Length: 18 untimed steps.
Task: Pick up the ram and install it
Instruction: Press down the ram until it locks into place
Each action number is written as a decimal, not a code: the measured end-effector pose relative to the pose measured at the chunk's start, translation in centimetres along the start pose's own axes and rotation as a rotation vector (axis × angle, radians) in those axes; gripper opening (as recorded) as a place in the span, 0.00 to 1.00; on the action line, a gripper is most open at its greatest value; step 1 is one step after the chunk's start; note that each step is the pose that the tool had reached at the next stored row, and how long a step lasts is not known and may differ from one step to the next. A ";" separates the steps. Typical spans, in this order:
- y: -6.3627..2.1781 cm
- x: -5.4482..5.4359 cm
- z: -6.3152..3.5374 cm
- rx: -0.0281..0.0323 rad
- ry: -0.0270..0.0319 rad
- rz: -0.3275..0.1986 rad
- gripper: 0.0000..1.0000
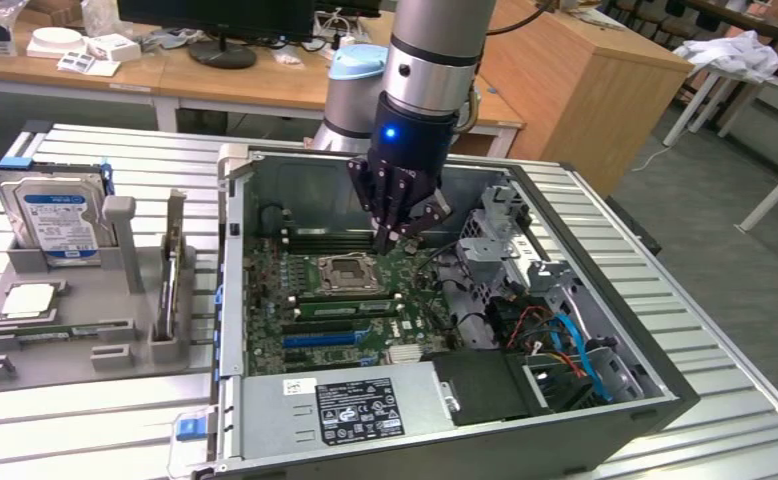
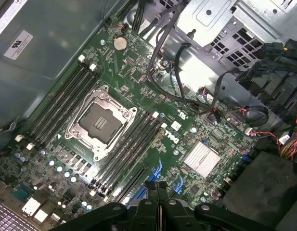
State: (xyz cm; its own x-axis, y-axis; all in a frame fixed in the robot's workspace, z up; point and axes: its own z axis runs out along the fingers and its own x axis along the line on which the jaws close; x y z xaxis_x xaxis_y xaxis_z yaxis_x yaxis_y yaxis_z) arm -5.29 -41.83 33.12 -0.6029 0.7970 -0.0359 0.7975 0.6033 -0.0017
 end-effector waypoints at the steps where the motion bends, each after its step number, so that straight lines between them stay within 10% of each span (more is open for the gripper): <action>1: 0.00 0.0 0.01 -0.0005 0.0005 -0.002 0.11; 18: 0.00 0.0 0.01 -0.0018 0.0003 -0.043 0.11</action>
State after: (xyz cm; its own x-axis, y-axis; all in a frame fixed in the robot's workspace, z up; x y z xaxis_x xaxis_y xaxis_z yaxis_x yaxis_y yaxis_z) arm -5.28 -41.83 33.11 -0.6369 0.7701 -0.0356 0.7706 0.6373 -0.0014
